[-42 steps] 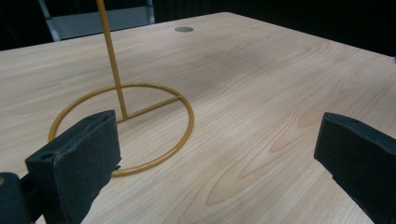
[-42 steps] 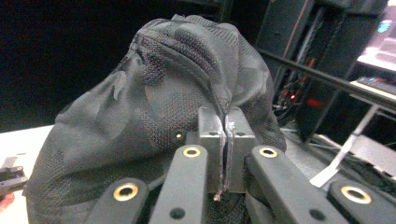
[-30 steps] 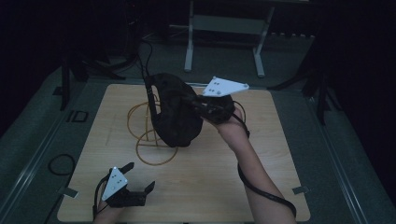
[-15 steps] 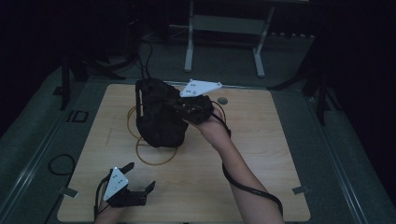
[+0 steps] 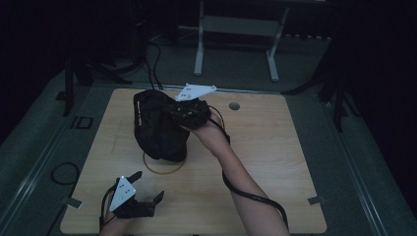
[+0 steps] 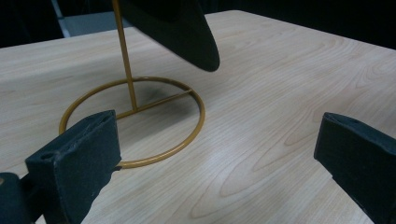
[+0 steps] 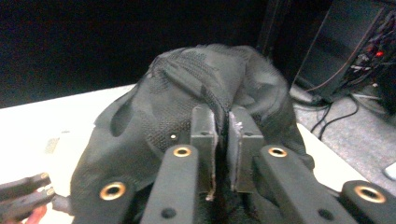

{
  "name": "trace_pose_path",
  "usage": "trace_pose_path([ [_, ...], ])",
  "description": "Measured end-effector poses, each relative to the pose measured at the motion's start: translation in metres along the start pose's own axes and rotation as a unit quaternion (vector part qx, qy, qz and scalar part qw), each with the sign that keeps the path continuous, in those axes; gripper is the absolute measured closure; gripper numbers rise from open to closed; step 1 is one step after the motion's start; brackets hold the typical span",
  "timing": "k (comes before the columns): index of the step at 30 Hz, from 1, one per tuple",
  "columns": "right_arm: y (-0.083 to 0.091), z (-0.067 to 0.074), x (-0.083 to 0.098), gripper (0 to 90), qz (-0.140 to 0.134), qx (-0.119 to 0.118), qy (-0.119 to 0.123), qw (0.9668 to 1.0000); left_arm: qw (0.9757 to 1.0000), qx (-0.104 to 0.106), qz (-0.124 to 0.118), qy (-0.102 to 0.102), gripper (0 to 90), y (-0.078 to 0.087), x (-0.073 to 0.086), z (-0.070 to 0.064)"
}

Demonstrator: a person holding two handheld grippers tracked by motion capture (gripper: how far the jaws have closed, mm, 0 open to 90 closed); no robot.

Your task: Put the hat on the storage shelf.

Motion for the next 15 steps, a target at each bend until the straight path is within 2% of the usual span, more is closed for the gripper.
trace_pose_path([
  [2, -0.0008, -0.0005, 0.0004, 76.4, -0.007, -0.006, -0.006, 0.9999, 1.0000, 0.001, 0.000, 0.001, 0.9, 0.0004, -0.0003, 0.0007],
  [3, -0.0017, 0.0000, 0.0006, 73.8, -0.004, 0.000, -0.004, 1.0000, 1.0000, -0.001, 0.000, 0.001, 0.8, 0.0006, -0.0002, 0.0010],
  [5, -0.0052, 0.0012, 0.0022, 63.6, 0.005, 0.007, 0.003, 1.0000, 1.0000, 0.001, 0.000, 0.004, 0.8, 0.0006, -0.0001, 0.0013],
  [7, -0.0080, 0.0013, 0.0037, 53.9, 0.007, 0.000, -0.006, 1.0000, 1.0000, 0.003, 0.000, 0.004, 0.8, 0.0004, 0.0000, 0.0008],
  [10, -0.0098, 0.0004, 0.0046, 49.2, 0.006, -0.004, -0.014, 0.9999, 1.0000, 0.003, -0.002, 0.004, 0.8, 0.0004, -0.0001, 0.0002],
  [15, -0.0067, -0.0005, 0.0034, 46.5, 0.009, -0.006, -0.018, 0.9998, 1.0000, 0.003, -0.001, 0.005, 0.8, 0.0007, -0.0001, 0.0007],
])
Point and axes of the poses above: each handheld gripper's, and its own axes: y roughly backward along the jaws, x roughly out of its underside, z roughly to its left, the point moved 1 cm from there along -y, roughly forward along the jaws, and after that the axes turned 7 degrees about -x, right-handed, at the moved point
